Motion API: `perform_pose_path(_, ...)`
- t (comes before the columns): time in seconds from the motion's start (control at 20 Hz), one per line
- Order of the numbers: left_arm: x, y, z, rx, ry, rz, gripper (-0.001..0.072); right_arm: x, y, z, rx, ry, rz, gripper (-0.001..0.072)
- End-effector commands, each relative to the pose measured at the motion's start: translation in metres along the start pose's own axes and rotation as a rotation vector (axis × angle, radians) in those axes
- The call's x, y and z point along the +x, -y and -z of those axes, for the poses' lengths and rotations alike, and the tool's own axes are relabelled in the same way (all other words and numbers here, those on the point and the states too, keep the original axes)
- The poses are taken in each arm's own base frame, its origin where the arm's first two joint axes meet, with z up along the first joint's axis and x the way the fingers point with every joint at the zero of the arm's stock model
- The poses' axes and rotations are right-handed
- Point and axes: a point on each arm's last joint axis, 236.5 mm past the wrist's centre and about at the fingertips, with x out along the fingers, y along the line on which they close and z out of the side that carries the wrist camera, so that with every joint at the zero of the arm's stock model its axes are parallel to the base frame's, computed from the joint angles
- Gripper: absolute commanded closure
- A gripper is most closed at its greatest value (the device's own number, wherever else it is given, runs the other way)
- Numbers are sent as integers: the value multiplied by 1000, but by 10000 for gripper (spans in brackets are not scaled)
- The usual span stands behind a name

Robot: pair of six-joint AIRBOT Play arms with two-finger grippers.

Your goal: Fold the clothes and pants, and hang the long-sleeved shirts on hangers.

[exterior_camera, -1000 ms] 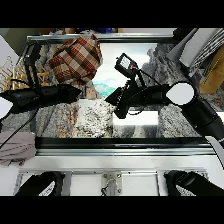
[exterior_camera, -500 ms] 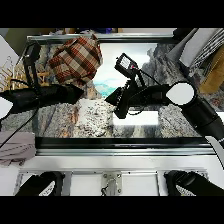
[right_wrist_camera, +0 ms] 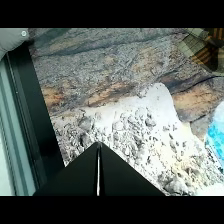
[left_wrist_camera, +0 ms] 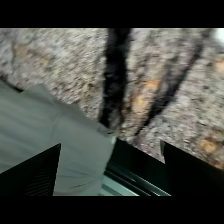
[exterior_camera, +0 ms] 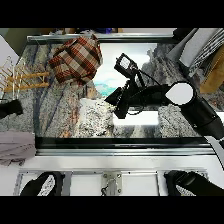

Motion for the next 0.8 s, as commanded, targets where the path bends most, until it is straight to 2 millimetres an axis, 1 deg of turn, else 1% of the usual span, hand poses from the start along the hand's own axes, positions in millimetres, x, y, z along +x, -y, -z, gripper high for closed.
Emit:
perform_pose_path(0.0, 63, -72, 36, -312, -109, -68, 35, 1, 0, 1, 2, -2, -2, 695)
perform_pose_path(0.05, 80, -81, 48, -341, -141, -80, 34, 1, 0, 1, 2, -3, -2, 695)
perform_pose_path(0.15, 112, -92, 68, -374, -188, -93, 35, 1, 0, 1, 2, -3, -2, 695)
perform_pose_path(0.25, 137, -95, 82, -389, -226, -94, 34, 1, 0, 1, 2, -3, -2, 696)
perform_pose_path(0.35, 159, -94, 92, -388, -271, -89, 34, 2, 1, 2, 3, -4, -2, 695)
perform_pose_path(0.5, 174, -91, 99, -385, -303, -83, 34, 3, 1, 2, 5, -6, -3, 696)
perform_pose_path(0.6, 179, -90, 103, -383, -322, -81, 36, 3, 1, 3, 6, -8, -3, 696)
perform_pose_path(0.65, 180, -90, 104, -385, -326, -81, 94, 4, 1, 3, 7, -9, -4, 696)
perform_pose_path(0.7, 178, -90, 104, -390, -325, -82, 328, 5, 2, 4, 8, -10, -4, 695)
perform_pose_path(0.75, 175, -89, 102, -392, -317, -81, 580, 5, 2, 4, 8, -11, -4, 695)
